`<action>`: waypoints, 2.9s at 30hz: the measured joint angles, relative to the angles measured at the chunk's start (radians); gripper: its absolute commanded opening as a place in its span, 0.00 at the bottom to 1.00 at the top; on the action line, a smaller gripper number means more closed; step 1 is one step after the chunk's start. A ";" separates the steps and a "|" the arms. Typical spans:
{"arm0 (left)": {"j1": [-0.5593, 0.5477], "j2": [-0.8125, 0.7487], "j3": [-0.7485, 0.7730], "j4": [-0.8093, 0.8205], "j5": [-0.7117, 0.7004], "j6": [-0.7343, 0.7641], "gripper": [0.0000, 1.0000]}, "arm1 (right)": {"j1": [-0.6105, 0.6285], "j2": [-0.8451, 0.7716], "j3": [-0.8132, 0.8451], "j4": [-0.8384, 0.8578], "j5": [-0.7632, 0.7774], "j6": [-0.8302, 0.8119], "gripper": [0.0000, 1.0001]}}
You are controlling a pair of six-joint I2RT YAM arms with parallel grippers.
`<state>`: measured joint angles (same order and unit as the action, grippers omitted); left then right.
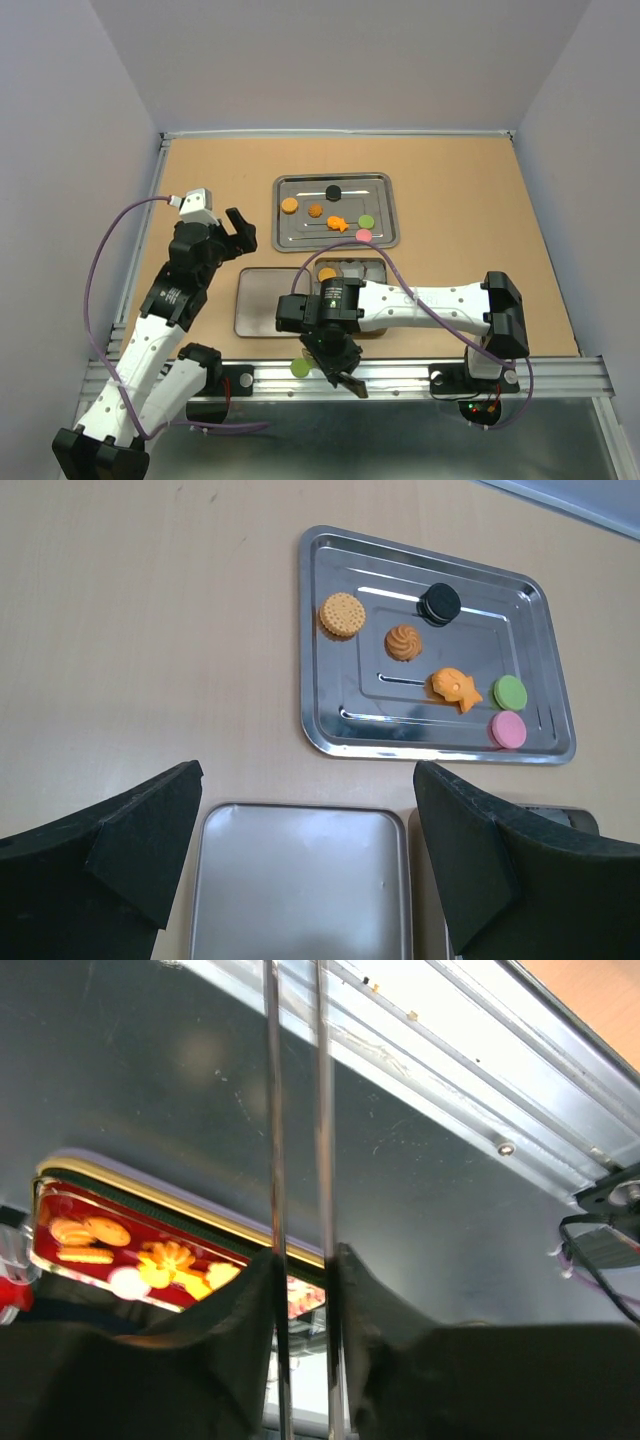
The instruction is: Pack the cookies
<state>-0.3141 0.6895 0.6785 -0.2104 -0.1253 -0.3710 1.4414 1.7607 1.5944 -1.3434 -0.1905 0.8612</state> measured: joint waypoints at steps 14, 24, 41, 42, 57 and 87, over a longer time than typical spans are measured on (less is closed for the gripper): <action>-0.005 0.089 0.095 -0.112 0.011 -0.002 0.98 | -0.004 0.003 0.126 -0.016 0.110 0.008 0.11; -0.005 0.208 0.377 -0.289 0.072 0.030 0.96 | -0.180 -0.027 0.355 -0.002 0.306 0.028 0.07; -0.005 0.307 0.375 -0.392 0.150 0.063 0.89 | -0.736 0.167 0.526 -0.006 0.328 -0.258 0.41; -0.005 0.306 0.367 -0.393 0.148 0.069 0.89 | -0.749 0.178 0.526 -0.008 0.322 -0.267 0.41; 0.013 0.262 0.303 -0.403 0.095 0.112 0.89 | -0.785 0.243 0.489 -0.002 0.165 -0.362 0.51; 0.045 0.275 0.298 -0.400 0.117 0.132 0.89 | -0.785 0.424 0.512 0.019 0.213 -0.398 0.55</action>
<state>-0.2695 0.9642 0.9760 -0.6106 -0.0082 -0.2394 0.6563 2.1849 2.1063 -1.3239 0.0223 0.4629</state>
